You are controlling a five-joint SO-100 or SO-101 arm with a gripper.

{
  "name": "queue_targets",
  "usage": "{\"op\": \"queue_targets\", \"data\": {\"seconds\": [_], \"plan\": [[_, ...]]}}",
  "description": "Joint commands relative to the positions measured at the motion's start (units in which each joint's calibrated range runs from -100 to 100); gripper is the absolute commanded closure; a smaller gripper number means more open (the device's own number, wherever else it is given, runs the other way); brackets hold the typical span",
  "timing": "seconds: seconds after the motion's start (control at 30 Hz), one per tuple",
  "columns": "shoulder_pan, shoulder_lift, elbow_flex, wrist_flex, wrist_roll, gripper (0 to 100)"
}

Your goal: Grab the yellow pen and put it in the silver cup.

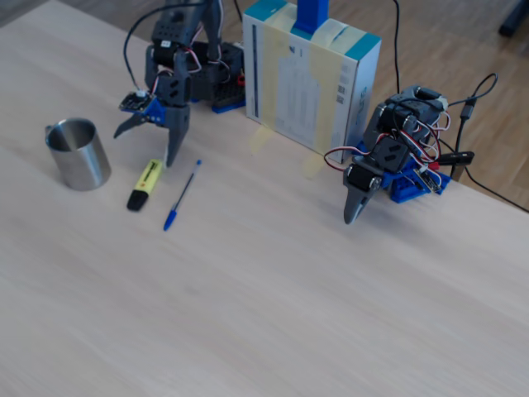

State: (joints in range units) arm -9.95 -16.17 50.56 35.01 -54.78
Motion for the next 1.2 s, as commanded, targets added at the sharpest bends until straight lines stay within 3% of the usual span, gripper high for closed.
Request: {"op": "queue_targets", "data": {"seconds": [0.0,0.47,1.17], "plan": [[1.49,1.05,-2.99,-3.31,0.32,45],[6.02,7.28,-2.72,-15.66,4.27,45],[3.58,6.03,-0.99,-14.72,4.22,45]]}}
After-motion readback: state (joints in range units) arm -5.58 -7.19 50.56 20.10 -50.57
